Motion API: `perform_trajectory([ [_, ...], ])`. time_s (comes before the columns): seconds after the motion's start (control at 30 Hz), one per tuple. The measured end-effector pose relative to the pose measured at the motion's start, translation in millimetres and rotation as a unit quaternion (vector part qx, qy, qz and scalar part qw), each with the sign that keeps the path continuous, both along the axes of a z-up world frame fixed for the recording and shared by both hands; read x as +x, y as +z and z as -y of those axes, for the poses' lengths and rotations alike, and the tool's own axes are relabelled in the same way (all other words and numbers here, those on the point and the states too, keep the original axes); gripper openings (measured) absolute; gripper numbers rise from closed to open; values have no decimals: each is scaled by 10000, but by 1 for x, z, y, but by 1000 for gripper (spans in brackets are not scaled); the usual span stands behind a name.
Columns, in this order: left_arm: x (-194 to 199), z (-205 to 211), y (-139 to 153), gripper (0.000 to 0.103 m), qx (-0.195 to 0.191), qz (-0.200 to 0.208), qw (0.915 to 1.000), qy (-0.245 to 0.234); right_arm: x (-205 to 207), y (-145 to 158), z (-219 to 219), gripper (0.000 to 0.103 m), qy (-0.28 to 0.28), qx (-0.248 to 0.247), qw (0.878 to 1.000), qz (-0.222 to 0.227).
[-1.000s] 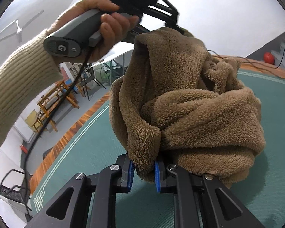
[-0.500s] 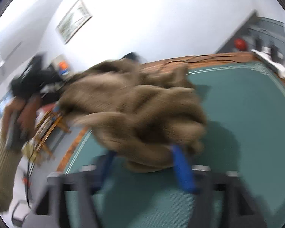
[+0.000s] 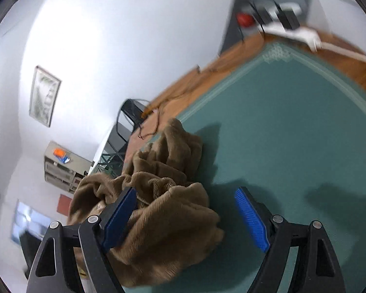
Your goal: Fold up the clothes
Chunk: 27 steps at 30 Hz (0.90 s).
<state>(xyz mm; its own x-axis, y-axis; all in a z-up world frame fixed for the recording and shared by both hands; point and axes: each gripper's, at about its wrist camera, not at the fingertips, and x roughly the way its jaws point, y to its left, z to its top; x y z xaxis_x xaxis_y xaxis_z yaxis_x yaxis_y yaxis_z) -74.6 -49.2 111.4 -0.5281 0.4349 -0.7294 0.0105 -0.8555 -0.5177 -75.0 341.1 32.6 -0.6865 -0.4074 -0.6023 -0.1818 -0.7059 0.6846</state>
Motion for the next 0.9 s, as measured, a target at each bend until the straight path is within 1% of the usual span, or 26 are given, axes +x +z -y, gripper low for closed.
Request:
perform_trajectory([
  [0.03,3,-1,0,17,18,-6,10000,-11,-5,-2,3,85,18,1,10000,55],
  [0.13,9,0,-3,17,132,14,9999,-19,-21,5,30,85,230,498,9982,229],
  [0.17,11,1,-4,17,164,21,9999,-15,-24,-3,38,85,289,587,9975,272],
  [0.27,18,3,-6,17,241,45,9997,-23,-35,-26,54,85,430,963,9921,673],
  [0.33,23,7,-8,17,274,38,9996,-26,-30,-39,56,85,443,964,9902,904],
  [0.4,26,12,-8,17,263,19,9996,-21,-17,-50,56,82,527,748,9908,1000],
  [0.43,27,14,-10,17,253,21,9997,-25,-11,-55,57,71,568,641,9908,1047],
  [0.47,28,16,-11,17,243,22,9997,-30,-4,-61,57,55,610,533,9907,1095],
  [0.5,28,18,-13,17,275,47,9996,-50,3,-66,57,49,647,419,9904,1146],
  [0.53,28,19,-15,17,288,65,9995,-63,10,-73,57,36,652,276,9900,1218],
  [0.57,27,18,-17,17,289,86,9995,-86,17,-79,58,30,656,211,9898,1248],
  [0.63,26,17,-22,17,288,122,9994,-142,30,-87,59,26,647,211,9898,1252],
  [0.67,25,17,-24,17,291,144,9993,-177,36,-90,59,24,622,110,9902,1247],
  [0.73,24,18,-30,17,320,196,9990,-229,47,-94,55,22,552,-268,9913,1165],
  [0.8,22,19,-35,17,373,254,9986,-263,58,-94,50,21,483,-727,9913,990],
  [0.9,22,22,-41,17,385,317,9984,-270,71,-88,44,21,433,-1397,9863,757],
])
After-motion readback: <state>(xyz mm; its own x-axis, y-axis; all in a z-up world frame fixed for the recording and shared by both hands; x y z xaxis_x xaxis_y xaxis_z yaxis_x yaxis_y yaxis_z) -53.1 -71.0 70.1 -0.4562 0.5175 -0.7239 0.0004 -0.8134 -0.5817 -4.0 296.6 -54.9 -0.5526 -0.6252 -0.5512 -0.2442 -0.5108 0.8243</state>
